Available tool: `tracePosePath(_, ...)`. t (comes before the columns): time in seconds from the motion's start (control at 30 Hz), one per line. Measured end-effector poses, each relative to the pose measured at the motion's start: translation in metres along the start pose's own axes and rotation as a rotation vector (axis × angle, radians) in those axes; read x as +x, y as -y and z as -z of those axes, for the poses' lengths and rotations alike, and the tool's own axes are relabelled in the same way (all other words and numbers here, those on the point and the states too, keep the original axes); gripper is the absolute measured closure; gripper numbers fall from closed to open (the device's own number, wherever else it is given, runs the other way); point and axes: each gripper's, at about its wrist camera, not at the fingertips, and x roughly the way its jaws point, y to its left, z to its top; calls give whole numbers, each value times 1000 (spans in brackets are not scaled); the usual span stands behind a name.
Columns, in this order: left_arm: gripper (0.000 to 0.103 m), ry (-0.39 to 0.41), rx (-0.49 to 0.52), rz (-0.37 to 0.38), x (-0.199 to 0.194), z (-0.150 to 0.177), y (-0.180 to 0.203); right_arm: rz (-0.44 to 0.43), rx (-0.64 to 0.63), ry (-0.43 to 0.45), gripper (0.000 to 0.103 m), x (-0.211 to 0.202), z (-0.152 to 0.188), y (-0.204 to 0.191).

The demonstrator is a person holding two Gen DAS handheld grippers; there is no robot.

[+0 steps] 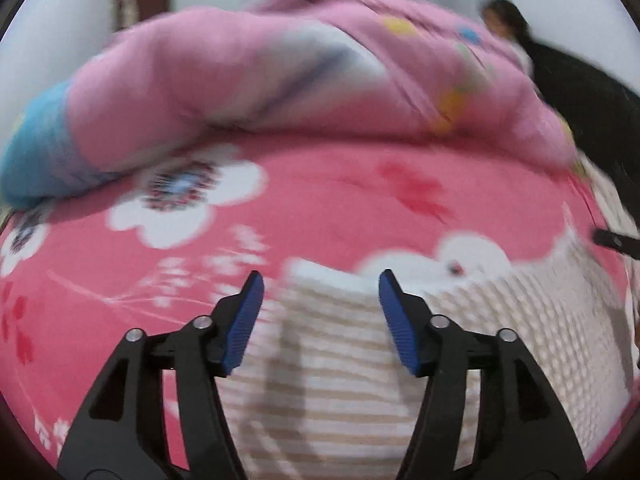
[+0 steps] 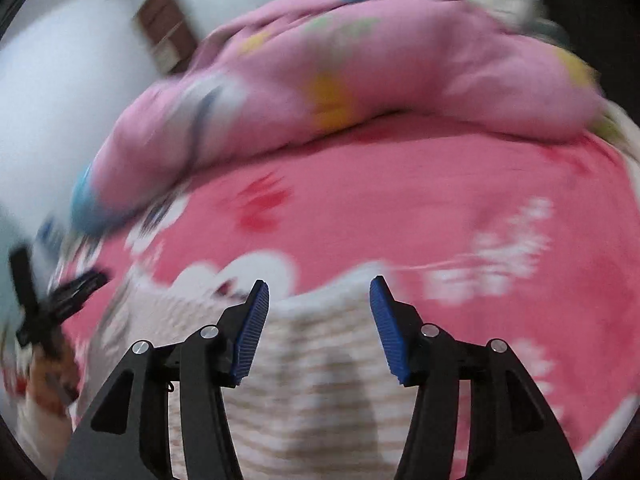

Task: Fold large clothes
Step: 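Press the folded coat flat with both open tools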

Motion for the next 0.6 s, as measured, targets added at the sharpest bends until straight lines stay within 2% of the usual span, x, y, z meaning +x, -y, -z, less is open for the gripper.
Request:
tracePosePath(0.03, 44, -59, 56, -16, 16, 3, 18, -4, -28, -22, 51, 7, 1, -11)
tracePosePath(0.1, 39, -121, 93, -64, 39, 11, 32, -20, -25, -75, 51, 31, 3, -19)
tracePosePath(0.17, 29, -128, 34, -60, 50, 12, 22, 41, 88, -147, 52, 61, 6, 3)
tracePosePath(0.2, 28, -126, -24, -37, 50, 10, 10, 71, 159, -159, 58, 68, 9, 19)
tracePosePath(0.23, 28, -112, -125, -7, 46, 9, -9, 82, 216, -155, 69, 68, 9, 32)
tracePosePath(0.27, 28, -98, -177, -19, 41, 8, -22, 109, 283, -135, 71, 62, 9, 47)
tracePosePath(0.3, 30, -89, -203, -73, 36, 9, -32, 151, 313, -107, 72, 51, 7, 55)
tracePosePath(0.33, 30, -81, -217, -130, 29, 10, -42, 224, 302, -86, 71, 42, 5, 54)
tracePosePath(0.37, 30, -63, -224, -143, 18, 12, -50, 320, 250, -54, 71, 28, 4, 46)
tracePosePath(0.4, 30, -47, -226, -141, 11, 14, -53, 332, 208, -26, 70, 18, 4, 37)
tracePosePath(0.5, 30, 23, -167, -102, -25, 21, -46, 227, 54, 25, 63, -19, 15, -11)
tracePosePath(0.6, 30, 64, -16, -5, -54, 26, -2, 122, -103, 4, 61, -26, 30, -62)
